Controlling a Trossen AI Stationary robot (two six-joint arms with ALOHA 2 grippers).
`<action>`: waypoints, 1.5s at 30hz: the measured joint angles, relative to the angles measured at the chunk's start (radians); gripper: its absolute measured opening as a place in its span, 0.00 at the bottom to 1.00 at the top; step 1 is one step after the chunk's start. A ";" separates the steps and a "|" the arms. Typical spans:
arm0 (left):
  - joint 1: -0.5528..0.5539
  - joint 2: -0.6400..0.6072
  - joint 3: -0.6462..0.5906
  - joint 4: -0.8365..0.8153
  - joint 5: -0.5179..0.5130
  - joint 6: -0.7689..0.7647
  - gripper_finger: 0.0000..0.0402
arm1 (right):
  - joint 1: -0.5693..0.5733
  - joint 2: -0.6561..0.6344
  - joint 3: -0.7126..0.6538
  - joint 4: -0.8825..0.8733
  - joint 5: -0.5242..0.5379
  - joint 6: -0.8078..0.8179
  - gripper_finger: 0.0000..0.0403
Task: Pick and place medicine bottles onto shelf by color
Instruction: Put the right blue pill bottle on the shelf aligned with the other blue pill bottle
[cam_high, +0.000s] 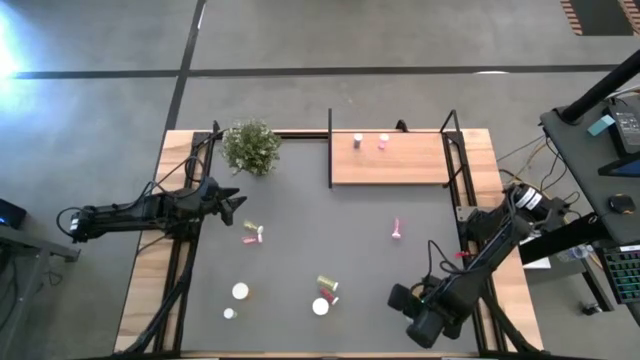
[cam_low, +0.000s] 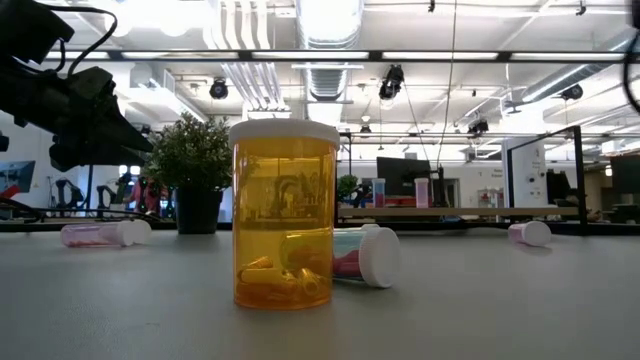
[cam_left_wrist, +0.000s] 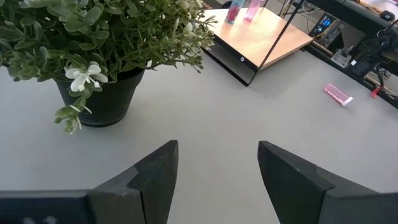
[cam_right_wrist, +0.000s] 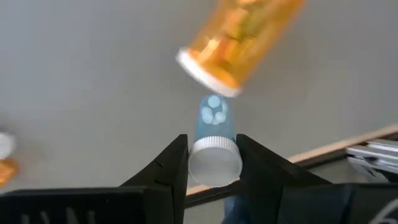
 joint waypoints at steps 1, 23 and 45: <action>0.000 0.000 0.000 0.000 0.000 0.000 0.51 | -0.015 0.000 0.015 -0.021 0.009 -0.019 0.26; 0.000 0.000 0.000 0.000 0.000 0.000 0.51 | -0.663 -0.002 0.275 -0.479 0.112 -0.953 0.27; 0.000 0.000 0.000 0.000 0.000 0.000 0.51 | -1.270 0.107 0.291 -0.245 0.034 -1.561 0.27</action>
